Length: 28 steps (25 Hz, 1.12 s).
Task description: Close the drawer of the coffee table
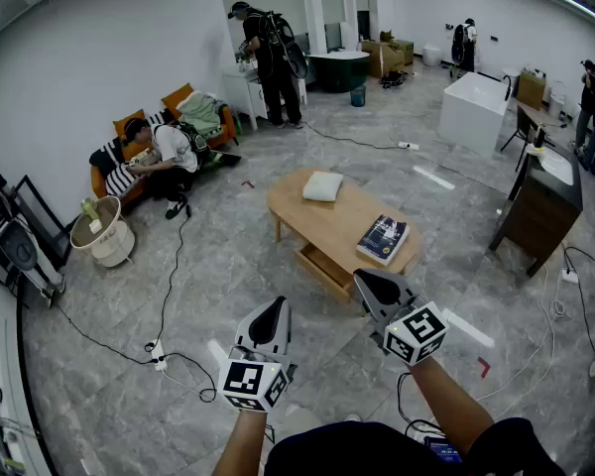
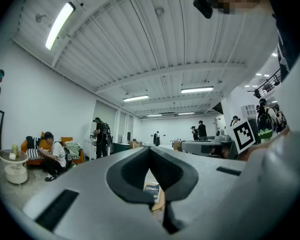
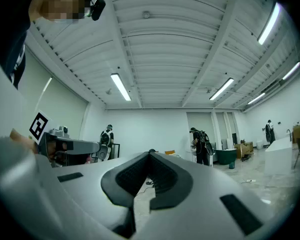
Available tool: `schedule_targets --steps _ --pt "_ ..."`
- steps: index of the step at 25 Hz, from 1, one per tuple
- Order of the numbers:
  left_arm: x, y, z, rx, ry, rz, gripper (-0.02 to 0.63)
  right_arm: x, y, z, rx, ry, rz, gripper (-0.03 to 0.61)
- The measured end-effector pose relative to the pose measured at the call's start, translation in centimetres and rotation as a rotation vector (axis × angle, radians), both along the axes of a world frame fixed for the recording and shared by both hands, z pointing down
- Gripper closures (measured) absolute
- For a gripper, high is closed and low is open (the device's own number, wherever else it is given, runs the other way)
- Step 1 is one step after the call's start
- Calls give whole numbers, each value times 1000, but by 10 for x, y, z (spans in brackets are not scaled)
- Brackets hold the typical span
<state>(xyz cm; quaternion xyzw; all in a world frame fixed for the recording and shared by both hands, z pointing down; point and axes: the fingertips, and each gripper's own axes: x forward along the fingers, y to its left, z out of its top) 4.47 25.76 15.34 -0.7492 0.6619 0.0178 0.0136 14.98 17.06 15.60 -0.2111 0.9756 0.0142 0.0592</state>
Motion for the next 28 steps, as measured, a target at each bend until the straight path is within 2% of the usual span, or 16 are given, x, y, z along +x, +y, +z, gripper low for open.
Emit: schedule_targets --steps 17,22,28 --pt "-4 -14 7 -11 19 -26 612 2 -16 4 -24 -26 -6 565" --pt "-1 -26 15 -33 35 -29 612 7 -27 10 -26 -6 2 565" --pt "3 -40 19 -53 47 -38 612 9 -35 11 23 46 16 565"
